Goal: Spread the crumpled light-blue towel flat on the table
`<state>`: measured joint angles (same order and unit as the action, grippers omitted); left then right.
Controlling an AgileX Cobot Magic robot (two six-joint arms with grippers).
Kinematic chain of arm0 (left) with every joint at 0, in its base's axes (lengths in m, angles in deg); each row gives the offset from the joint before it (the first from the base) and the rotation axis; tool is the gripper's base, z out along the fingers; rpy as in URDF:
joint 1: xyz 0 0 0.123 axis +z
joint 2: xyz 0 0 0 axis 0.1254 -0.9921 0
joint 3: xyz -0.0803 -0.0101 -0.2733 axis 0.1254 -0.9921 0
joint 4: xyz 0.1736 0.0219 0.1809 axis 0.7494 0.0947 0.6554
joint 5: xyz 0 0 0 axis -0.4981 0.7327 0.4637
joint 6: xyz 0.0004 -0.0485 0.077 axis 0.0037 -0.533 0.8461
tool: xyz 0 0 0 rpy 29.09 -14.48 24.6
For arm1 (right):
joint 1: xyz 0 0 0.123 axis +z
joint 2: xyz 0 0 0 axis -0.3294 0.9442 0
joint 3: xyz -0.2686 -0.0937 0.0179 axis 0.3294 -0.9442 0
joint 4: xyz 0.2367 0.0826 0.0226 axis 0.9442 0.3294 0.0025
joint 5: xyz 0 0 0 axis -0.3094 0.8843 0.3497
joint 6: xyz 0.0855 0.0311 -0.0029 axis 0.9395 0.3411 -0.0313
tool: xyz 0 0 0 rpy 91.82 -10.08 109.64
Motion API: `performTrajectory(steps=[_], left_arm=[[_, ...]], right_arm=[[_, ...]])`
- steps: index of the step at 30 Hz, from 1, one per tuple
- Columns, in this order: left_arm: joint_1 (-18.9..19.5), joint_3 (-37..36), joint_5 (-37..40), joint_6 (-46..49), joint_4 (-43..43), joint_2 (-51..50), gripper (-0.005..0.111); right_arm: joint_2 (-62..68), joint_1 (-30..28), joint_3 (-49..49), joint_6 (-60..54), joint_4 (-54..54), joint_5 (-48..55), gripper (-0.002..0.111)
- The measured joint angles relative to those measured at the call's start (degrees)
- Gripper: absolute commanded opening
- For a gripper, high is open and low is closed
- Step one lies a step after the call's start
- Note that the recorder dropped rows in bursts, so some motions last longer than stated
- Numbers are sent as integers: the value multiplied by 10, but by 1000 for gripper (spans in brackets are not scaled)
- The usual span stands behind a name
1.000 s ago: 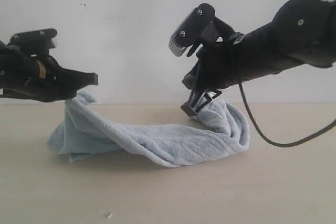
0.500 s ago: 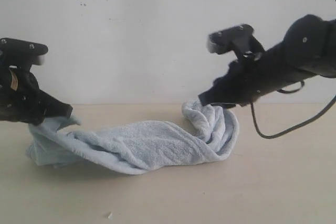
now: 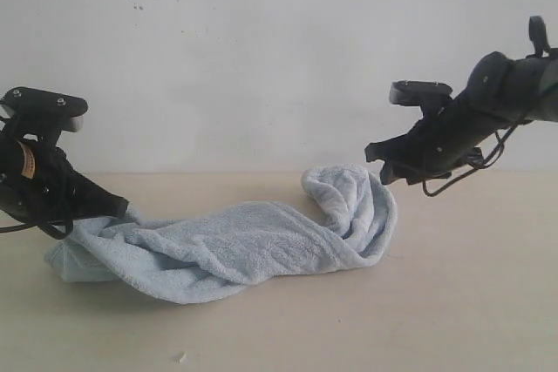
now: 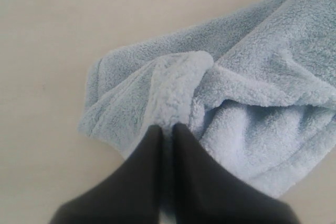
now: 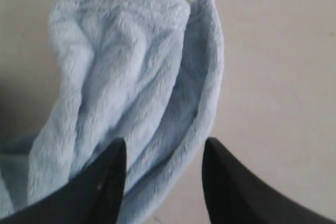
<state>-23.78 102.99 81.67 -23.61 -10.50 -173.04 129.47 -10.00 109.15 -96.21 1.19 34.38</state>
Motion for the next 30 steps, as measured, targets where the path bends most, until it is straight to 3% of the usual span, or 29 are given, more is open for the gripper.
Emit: performTrajectory(steps=[7, 22, 24, 28, 30], left_arm=[[0, 0, 0, 0, 2, 0, 4], [0, 0, 0, 2, 2, 0, 4], [0, 0, 0, 2, 2, 0, 4], [0, 0, 0, 2, 2, 0, 4], [0, 0, 0, 3, 2, 0, 4]], right_arm=[[97, -1, 101, 69, 0, 8, 45], [148, -1, 111, 66, -5, 5, 44], [150, -1, 111, 65, -6, 1, 38], [152, -1, 111, 65, -11, -2, -1], [152, -1, 111, 64, -11, -2, 0]])
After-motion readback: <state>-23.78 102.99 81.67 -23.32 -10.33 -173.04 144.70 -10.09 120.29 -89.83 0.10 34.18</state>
